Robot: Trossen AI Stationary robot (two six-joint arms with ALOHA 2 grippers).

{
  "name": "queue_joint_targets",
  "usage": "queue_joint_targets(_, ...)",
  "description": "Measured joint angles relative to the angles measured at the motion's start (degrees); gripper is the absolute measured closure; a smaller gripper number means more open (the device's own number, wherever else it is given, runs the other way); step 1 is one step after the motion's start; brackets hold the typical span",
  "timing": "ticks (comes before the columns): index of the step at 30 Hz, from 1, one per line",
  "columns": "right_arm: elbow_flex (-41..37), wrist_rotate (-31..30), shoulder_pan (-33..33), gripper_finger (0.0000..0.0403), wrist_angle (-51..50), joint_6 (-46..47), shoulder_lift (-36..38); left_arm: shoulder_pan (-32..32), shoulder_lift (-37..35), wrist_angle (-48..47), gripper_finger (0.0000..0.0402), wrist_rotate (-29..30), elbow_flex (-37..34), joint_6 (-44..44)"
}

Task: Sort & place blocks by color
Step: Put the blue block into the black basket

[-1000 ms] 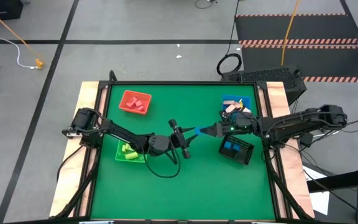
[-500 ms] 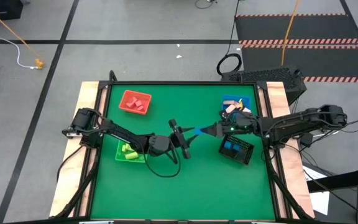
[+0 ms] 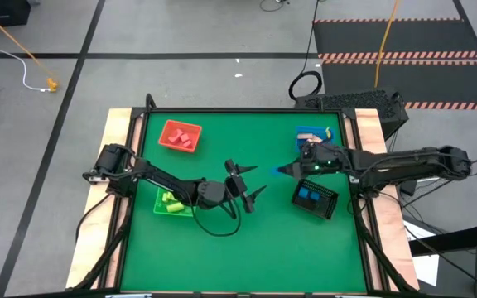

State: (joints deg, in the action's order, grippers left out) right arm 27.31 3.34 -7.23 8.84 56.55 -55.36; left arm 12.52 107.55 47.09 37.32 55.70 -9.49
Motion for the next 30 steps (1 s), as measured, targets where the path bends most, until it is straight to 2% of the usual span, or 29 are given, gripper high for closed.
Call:
queue_joint_targets(9,0.0,1.2,1.2,0.0366,-23.9,0.2,13.6,1.4,0.0,0.1,0.007,0.1,0.0,-0.6)
queue_joint_targets(15,0.0,1.5,3.0,0.0366,-36.9,2.1,17.4,1.2,0.0,0.1,0.0082,0.2,0.0,-0.8)
queue_joint_targets(20,0.0,7.1,4.5,0.0366,-41.3,3.5,17.7,0.7,0.0,0.1,0.0089,0.2,0.0,-0.9)
queue_joint_targets(26,0.0,7.3,6.3,0.0365,-45.5,4.3,17.3,0.5,0.0,0.0,0.0085,0.2,0.0,-5.6)
queue_joint_targets(30,0.0,7.3,7.1,0.0317,-44.0,4.3,17.3,0.7,0.0,0.2,0.0088,0.2,0.0,-7.2)
